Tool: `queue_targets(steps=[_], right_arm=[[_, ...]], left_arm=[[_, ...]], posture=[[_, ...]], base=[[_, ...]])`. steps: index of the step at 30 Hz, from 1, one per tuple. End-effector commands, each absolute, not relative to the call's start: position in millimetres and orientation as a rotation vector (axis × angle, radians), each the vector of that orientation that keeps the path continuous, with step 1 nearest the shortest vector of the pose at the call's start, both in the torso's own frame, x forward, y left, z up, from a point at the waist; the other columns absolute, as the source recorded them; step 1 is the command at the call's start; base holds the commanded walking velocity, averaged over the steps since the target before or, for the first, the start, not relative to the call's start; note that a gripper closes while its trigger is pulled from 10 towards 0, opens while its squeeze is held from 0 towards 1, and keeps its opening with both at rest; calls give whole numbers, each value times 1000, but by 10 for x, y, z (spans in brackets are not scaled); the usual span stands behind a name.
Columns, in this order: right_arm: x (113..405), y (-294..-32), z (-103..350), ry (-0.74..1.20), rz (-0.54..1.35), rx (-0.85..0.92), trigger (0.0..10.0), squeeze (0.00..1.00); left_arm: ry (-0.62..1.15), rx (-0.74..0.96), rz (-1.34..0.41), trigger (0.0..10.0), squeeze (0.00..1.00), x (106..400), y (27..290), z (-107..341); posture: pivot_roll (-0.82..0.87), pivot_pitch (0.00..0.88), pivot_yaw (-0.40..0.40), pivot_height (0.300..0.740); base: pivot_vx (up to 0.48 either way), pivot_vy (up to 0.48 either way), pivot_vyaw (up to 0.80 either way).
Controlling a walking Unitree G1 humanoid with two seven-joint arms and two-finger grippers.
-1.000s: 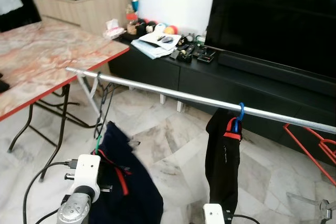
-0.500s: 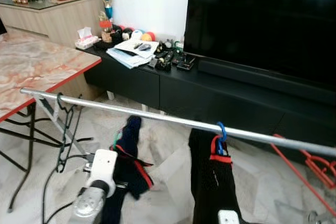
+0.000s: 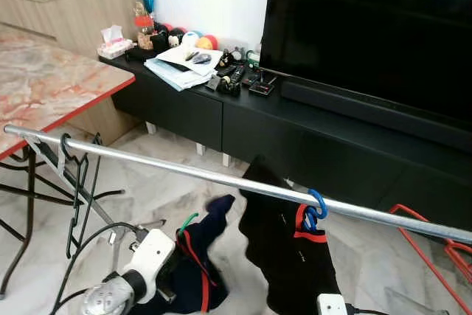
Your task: Hang hanger
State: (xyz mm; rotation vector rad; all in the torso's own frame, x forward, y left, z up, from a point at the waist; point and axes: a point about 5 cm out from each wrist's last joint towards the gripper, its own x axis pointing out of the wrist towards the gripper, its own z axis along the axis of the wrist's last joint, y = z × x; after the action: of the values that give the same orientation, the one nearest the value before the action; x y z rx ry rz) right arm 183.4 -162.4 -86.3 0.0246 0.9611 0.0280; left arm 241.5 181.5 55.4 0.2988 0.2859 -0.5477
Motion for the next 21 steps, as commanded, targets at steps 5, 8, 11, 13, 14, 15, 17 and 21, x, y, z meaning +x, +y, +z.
queue_targets(steps=[5, 8, 11, 13, 14, 15, 17, 21], right_arm=[[1751, -1800, -881, 964, 11, 27, 10000, 0], [1740, -1915, -870, 962, 2, 23, 10000, 0], [1736, -1983, -861, 963, -3, 20, 10000, 0], [1733, -2013, -858, 964, -6, 18, 10000, 0], [1732, -2019, -857, 964, -6, 17, 10000, 0], [1731, -2022, -857, 965, -6, 17, 10000, 0], [1724, -2026, -860, 967, -8, 18, 10000, 0], [1708, -1988, -874, 974, -5, 17, 10000, 0]], left_arm=[[108, 289, -527, 10000, 0, 2601, 1838, 942], [63, 296, -523, 10000, 0, 2643, 1863, 1051], [67, 314, -495, 10000, 0, 2680, 1909, 1087], [71, 285, -440, 10000, 0, 2728, 1953, 1086], [79, 268, -411, 10000, 0, 2752, 1972, 1078], [83, 259, -393, 10000, 0, 2773, 1981, 1072], [98, 242, -366, 10000, 0, 2828, 1970, 1056], [111, 245, -353, 10000, 0, 2926, 1923, 1044]], posture=[[76, 50, -25, 740], [77, 51, -26, 740], [79, 51, -27, 740], [79, 52, -28, 740], [78, 53, -28, 740], [78, 53, -28, 740], [79, 56, -33, 740], [78, 58, -35, 740]], base=[[0, 0, 0], [0, 0, 0], [0, 0, 0], [0, 0, 0], [0, 0, 0], [0, 0, 0], [0, 0, 0], [0, 0, 0]])
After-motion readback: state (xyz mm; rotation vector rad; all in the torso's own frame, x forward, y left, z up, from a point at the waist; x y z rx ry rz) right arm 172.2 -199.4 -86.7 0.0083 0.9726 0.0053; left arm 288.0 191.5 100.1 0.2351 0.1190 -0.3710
